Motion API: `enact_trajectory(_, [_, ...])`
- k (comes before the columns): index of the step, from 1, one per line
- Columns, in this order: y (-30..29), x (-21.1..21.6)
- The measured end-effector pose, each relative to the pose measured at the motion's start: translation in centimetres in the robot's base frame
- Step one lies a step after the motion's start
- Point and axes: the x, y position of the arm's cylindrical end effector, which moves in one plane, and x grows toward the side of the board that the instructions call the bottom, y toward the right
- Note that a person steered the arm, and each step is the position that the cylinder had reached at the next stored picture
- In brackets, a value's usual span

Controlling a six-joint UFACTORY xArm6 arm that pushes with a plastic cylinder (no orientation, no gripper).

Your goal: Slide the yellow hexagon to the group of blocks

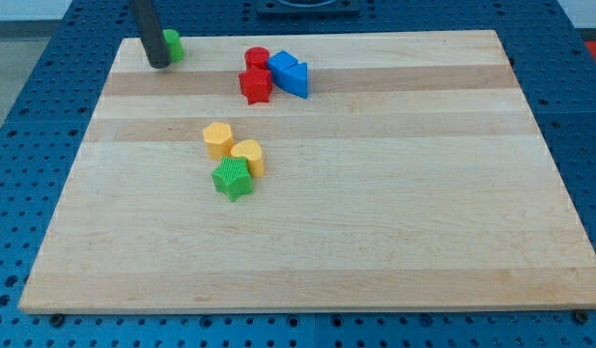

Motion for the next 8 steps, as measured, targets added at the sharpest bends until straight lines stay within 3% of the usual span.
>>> enact_trajectory(3, [-0.1, 1.9])
enact_trajectory(5, [1.2, 10.7])
enact_trajectory(6, [4.8, 14.3])
enact_trajectory(8, [10.0, 17.2])
